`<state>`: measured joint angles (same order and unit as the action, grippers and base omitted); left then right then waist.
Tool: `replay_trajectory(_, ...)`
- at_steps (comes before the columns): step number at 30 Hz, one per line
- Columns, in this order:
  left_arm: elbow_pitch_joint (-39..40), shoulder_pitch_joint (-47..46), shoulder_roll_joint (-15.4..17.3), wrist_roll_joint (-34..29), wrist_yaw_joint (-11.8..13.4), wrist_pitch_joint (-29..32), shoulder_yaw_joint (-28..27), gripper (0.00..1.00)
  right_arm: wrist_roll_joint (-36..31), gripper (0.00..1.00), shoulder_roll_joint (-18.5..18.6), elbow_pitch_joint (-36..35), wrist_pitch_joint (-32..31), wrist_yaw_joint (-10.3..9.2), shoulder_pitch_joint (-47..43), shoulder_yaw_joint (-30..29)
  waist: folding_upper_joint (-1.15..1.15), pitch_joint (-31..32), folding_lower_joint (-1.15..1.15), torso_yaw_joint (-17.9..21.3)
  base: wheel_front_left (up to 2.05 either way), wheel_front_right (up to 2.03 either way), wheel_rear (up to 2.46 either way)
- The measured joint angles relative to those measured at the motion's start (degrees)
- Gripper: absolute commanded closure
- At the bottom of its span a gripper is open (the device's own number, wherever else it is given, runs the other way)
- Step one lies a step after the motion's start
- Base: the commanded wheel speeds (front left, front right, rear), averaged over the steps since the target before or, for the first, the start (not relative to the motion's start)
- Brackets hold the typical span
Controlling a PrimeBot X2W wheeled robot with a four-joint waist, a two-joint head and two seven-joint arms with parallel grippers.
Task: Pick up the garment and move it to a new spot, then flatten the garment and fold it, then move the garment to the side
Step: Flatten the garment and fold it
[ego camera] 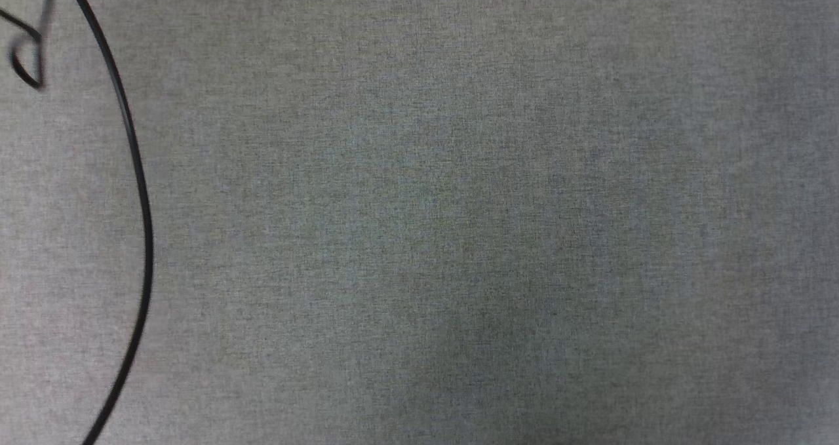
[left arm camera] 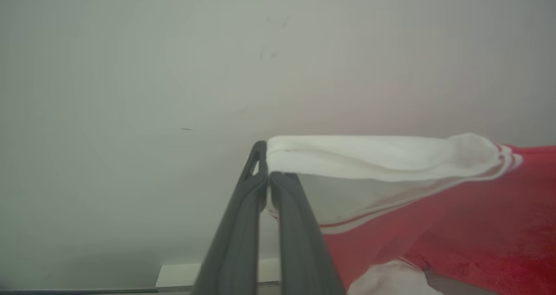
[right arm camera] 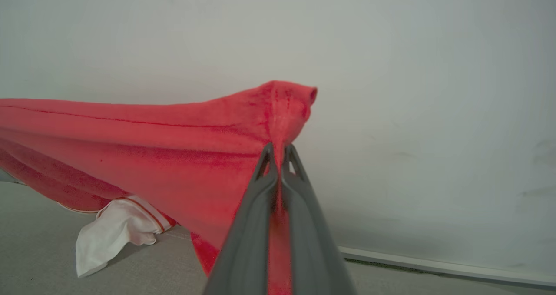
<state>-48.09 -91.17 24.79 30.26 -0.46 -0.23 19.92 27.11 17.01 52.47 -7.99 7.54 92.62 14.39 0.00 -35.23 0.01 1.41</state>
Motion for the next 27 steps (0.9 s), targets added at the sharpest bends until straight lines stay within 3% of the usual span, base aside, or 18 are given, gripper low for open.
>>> replay_trajectory(11,-5.4,20.0,-2.6,7.2,-4.5,-4.6,-2.1,1.0,7.5,1.0,1.1,-1.4,4.1,0.0,-18.3,7.5,0.0,3.7,-0.01,-0.5,0.0,0.0,0.0)
replay_trajectory(18,-3.6,38.2,-3.7,9.9,-5.5,-7.9,-2.2,1.0,12.5,1.0,3.3,-4.9,7.7,0.01,-34.3,12.2,0.0,10.1,-0.02,-0.9,0.0,0.0,0.0)
replay_trajectory(27,8.4,61.5,-2.0,12.7,-1.0,-7.9,-3.5,1.0,15.7,1.0,6.3,-10.9,9.3,0.02,-51.2,15.2,0.0,19.5,-0.04,-0.8,0.0,0.0,0.0)
